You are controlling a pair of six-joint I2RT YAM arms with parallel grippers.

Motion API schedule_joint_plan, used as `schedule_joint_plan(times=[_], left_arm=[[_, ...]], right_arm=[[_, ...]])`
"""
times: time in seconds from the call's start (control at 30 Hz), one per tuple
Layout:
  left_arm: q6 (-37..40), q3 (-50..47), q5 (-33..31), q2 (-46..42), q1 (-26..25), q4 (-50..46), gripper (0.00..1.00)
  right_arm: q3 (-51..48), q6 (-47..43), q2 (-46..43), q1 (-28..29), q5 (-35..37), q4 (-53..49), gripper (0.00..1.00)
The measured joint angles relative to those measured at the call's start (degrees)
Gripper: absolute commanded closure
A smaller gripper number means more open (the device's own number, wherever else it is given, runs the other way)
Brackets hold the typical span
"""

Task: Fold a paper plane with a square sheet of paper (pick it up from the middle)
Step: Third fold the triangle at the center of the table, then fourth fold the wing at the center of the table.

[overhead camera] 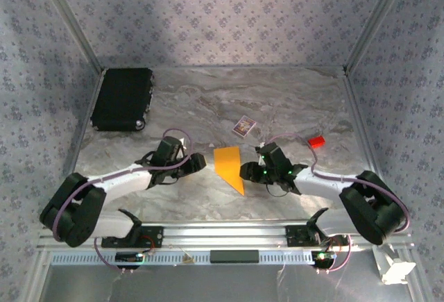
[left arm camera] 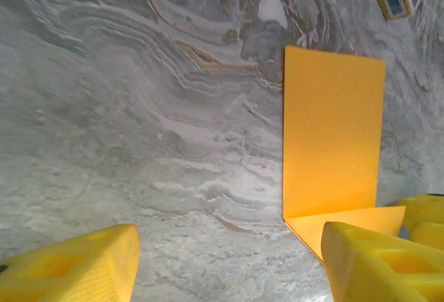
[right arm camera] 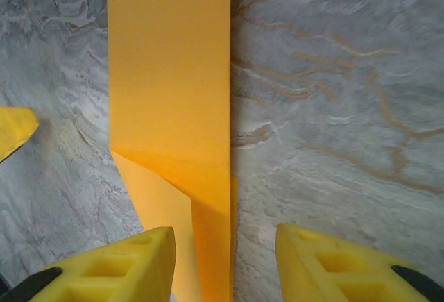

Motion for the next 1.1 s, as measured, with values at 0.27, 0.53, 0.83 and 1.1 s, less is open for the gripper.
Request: schedule_joint_plan(times=[0.27,0.53,0.83,1.1], left_arm=[[-2.5,1.2,6.3,3.8,0.4,4.2,0.38],[-3.9,2.2,9.9,7.3,0.4,6.5,0.41],[-5.6,3.0,12.7,10.7,0.4,8.8,0.41],[-7.1,4.0,13.5,11.8,0.4,9.9,0.36]], right_arm=[[0.5,0.6,1.7,-0.5,-2.6,2.2,0.75],[0.5,0.8,3.5,-1.2,-4.8,3.8,0.79],[0.5,0.7,3.6,-2.2,-6.4,5.1,0.91],[0.0,0.7,3.6,-3.3,-8.1,6.7,0.92]])
